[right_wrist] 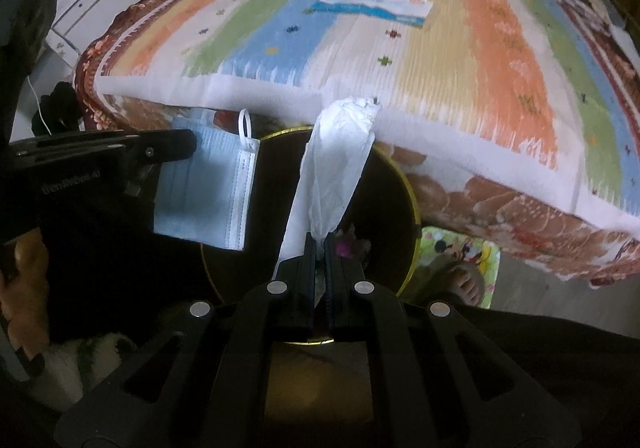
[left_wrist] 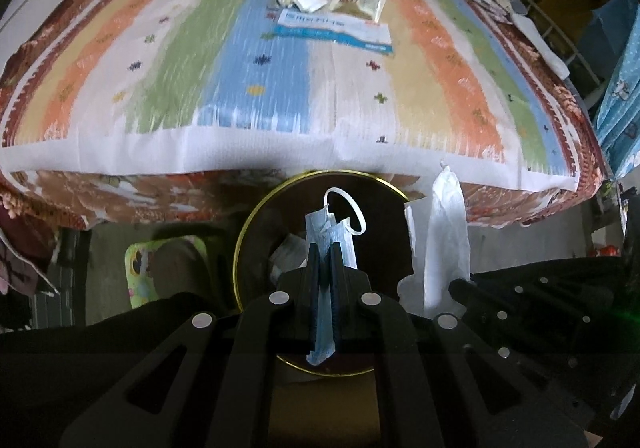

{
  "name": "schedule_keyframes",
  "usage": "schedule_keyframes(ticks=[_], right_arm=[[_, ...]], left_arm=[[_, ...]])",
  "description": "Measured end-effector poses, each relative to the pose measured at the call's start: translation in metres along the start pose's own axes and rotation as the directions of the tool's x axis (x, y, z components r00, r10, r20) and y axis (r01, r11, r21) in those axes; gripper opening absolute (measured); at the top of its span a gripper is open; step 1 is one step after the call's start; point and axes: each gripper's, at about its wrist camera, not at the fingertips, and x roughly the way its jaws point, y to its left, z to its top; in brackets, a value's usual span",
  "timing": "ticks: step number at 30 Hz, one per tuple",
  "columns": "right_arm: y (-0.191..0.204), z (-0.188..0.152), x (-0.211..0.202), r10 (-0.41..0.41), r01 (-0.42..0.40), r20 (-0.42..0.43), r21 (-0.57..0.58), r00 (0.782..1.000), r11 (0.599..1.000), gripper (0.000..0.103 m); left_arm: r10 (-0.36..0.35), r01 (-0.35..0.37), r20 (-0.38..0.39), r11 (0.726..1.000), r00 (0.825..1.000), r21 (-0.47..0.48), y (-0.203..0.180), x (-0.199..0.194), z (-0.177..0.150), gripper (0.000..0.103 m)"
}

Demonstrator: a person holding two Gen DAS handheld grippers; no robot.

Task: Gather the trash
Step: 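Carry the blue mask and white bag over the bin with both tools, then open both tools over the bin to drop the mask and white bag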

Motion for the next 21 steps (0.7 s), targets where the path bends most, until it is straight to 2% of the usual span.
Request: schedule_keyframes(ticks=[3,8,9,10,11,12,14,21], right_arm=[[-0.002,0.001,0.009,-0.012,0.012,-0.038,0.019,0.999,1.000,0.003],[-0.005,0.003,0.014,0.003,-0.001,-0.053,0.039,0.999,0.999,0.004],[-0.006,0.003,0.015,0.009,-0.006,-0.056,0.046,0.998,0.999,0.007],[-0.007,0.004,0.015,0.017,-0.014,-0.056,0.056,0.998,0.998,0.013],[-0.009,0.005,0.014,0.017,-0.013,-0.051,0.064,0.999,0.998,0.028],[-0.010,0.005,0.013,0.013,-0.010,-0.042,0.071,0.999,0.997,0.036],[-0.012,0.007,0.010,0.022,-0.020,-0.034,0.082,0.999,0.996,0.037],[-0.012,0.008,0.004,0.028,-0.028,0.000,0.079,1.000,0.997,0.050]], left_arm=[[0.021,-0.021,-0.024,1.000,1.000,-0.003,0.001,0.008,0.001,0.004],[0.028,-0.030,-0.046,0.999,0.999,-0.032,0.006,0.014,0.005,0.006],[0.027,-0.029,-0.042,0.999,0.999,-0.042,0.008,0.013,0.006,0.012],[0.023,-0.025,-0.035,0.998,0.999,-0.054,0.010,0.012,0.007,0.025],[0.029,-0.031,-0.024,0.997,0.999,-0.064,0.011,0.011,0.008,0.032],[0.037,-0.038,-0.008,0.996,0.999,-0.078,0.014,0.008,0.009,0.040],[0.035,-0.034,0.008,0.994,0.999,-0.101,0.017,0.004,0.010,0.041],[0.016,-0.012,0.039,0.994,0.999,-0.112,0.019,-0.004,0.012,0.048]])
